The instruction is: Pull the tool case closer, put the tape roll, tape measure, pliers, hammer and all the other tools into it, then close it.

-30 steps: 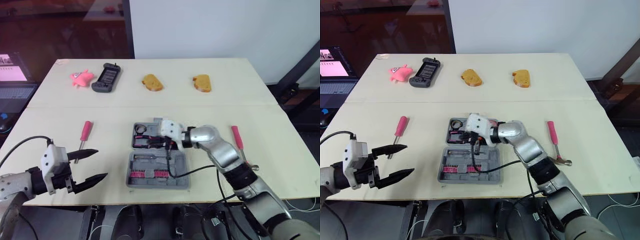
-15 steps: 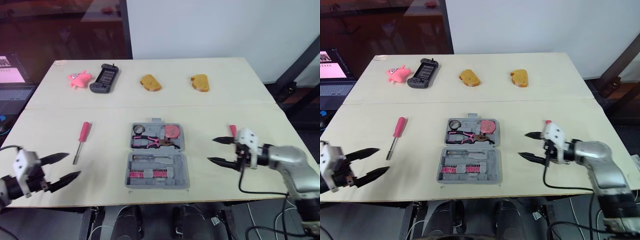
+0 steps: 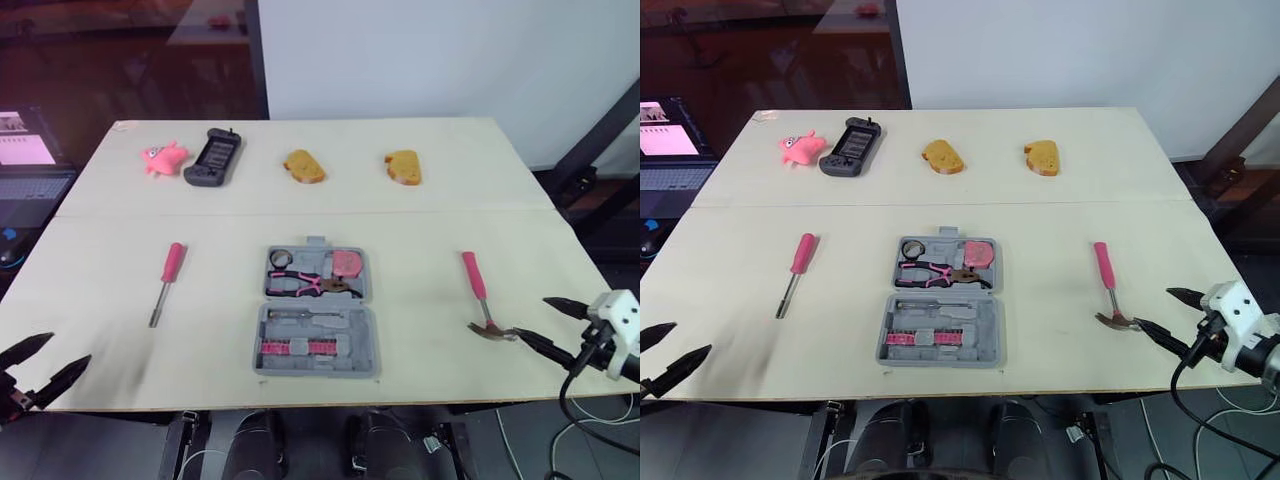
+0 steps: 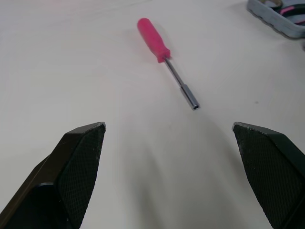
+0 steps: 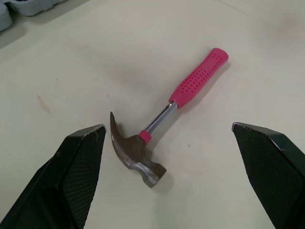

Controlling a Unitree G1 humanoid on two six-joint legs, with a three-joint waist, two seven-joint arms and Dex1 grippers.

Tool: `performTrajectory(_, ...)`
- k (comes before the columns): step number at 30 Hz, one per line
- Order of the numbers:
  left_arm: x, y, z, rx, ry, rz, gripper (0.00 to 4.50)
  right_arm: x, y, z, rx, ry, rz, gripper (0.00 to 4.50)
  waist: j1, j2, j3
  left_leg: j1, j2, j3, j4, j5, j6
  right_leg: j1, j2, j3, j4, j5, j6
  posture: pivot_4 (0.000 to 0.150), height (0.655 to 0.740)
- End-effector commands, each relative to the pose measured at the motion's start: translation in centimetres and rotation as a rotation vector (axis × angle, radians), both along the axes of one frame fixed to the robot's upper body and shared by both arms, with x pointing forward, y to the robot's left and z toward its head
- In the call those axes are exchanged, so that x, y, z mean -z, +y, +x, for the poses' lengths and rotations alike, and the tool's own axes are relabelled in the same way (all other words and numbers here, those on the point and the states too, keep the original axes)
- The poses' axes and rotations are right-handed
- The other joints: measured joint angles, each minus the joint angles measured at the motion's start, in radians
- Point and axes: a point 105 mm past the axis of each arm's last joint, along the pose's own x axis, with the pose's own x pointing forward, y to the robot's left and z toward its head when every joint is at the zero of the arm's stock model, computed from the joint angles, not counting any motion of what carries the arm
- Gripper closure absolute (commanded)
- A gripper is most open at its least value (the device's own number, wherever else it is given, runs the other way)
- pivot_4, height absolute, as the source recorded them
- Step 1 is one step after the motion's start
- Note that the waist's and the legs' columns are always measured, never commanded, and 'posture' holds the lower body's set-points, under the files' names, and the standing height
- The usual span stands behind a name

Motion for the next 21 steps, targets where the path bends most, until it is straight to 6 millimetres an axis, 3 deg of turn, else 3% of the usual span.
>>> performTrajectory(1, -1.7, 0.5, -0.2, -0.010, -0.048, 0.042, 0.00, -1.6, -0.4, 0.9, 0.006, -0.066, -0.001, 0.02, -0.002, 0.000, 0.000, 0.000, 0.000, 0.000, 0.000, 0.000, 0.000, 0.000, 0.000, 0.000, 0.000, 0.000, 0.000, 0.150, 0.7188)
performTrajectory(6, -2.0, 0.3, -0.1, -0.016, -0.066, 0.040, 0.00, -1.7, 0.1, 1.7, -0.023, -0.075, -0.014, 0.02, -0.002, 0.000, 0.000, 0.000, 0.000, 0.001, -0.001, 0.000, 0.000, 0.001, 0.000, 0.000, 0.000, 0.001, 0.002, 0.150, 0.7188)
performTrajectory(11, -2.6, -1.2, 0.5, 0.032, -0.075, 0.029, 0.00, -3.1, 2.3, 3.5, -0.110, -0.110, -0.005, 0.02, -0.002, 0.000, 0.000, 0.000, 0.000, 0.001, 0.000, 0.000, 0.000, 0.001, 0.000, 0.000, 0.000, 0.001, 0.003, 0.150, 0.7188)
performTrajectory(15, -3.3, -3.6, 1.4, 0.112, -0.046, -0.015, 0.00, -4.0, 5.7, 4.6, -0.228, -0.089, 0.027, 0.02, -0.001, 0.000, 0.000, 0.000, 0.000, 0.000, 0.000, 0.000, 0.000, 0.001, 0.000, 0.000, 0.001, 0.002, 0.003, 0.150, 0.7188)
performTrajectory(18, -3.8, -6.8, 1.9, 0.230, -0.018, -0.008, 0.00, -4.9, 9.5, 5.1, -0.359, -0.031, 0.050, 0.02, -0.001, 0.000, 0.000, 0.000, 0.000, 0.001, 0.000, 0.000, 0.000, 0.001, 0.000, 0.001, 0.001, 0.002, 0.003, 0.150, 0.7188)
performTrajectory(21, -3.5, -8.4, 2.1, 0.267, 0.021, 0.016, 0.00, -5.8, 12.6, 4.9, -0.462, 0.033, 0.066, 0.02, 0.001, 0.001, 0.000, 0.000, 0.000, 0.001, 0.000, 0.000, 0.000, 0.001, 0.000, 0.001, 0.001, 0.002, 0.003, 0.150, 0.7188)
